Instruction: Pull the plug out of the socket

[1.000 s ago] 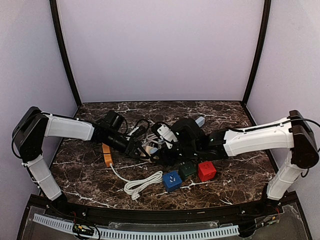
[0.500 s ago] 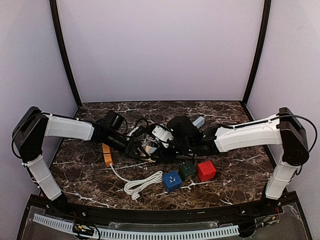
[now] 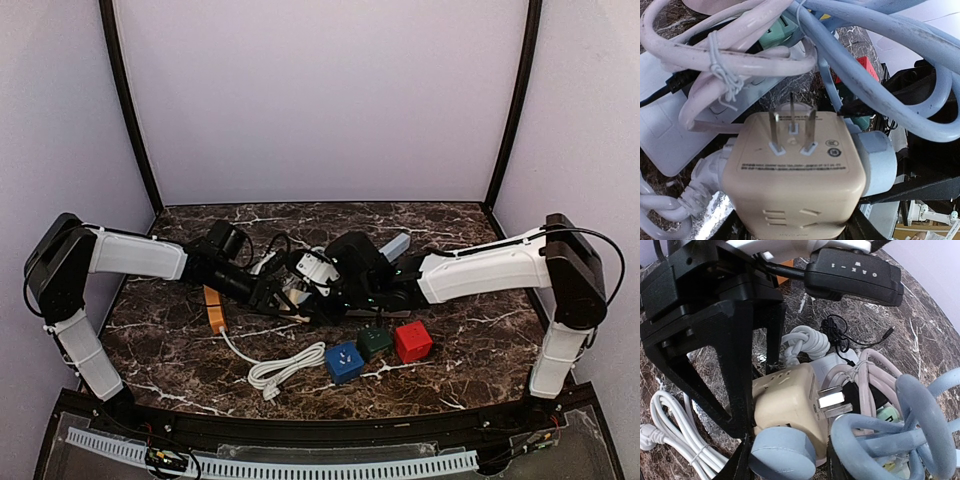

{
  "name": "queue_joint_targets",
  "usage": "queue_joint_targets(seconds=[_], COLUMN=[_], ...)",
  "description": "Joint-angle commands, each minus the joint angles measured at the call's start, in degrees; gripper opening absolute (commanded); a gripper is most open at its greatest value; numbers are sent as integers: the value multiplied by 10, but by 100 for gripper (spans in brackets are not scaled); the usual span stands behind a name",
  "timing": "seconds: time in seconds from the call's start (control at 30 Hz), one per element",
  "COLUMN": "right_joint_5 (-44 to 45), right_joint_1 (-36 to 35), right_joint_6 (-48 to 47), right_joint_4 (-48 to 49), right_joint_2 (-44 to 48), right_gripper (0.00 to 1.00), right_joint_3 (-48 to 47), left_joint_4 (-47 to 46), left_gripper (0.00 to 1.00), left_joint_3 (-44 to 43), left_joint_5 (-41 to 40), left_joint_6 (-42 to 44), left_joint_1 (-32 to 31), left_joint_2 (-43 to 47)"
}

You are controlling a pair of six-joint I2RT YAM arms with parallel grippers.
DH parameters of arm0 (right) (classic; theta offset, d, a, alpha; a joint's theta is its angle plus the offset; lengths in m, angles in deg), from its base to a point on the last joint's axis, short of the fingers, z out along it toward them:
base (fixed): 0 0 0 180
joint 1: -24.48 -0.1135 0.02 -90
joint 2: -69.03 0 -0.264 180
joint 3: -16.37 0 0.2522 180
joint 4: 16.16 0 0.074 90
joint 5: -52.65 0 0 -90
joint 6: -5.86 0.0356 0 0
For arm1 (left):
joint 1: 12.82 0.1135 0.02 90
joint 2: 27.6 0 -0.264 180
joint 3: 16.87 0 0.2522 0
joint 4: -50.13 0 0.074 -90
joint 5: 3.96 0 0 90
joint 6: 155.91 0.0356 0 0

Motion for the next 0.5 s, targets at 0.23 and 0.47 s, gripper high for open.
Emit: queue_joint_targets(seconds=[0.23,0.47], right_joint_5=[32,-28], right_joint_1=[3,47], right_joint_6=[15,132], right_joint_4=[45,68], right_joint_2=[-5,32], right_gripper=[0,0], right_joint_3=[-17,9], left_joint_4=[9,10], left_gripper=[1,1], left_joint_3=[9,10], left_joint_5=[-17,-23], left_joint_6=[-2,1], left_joint_1=[3,2], left_joint_2=[17,18])
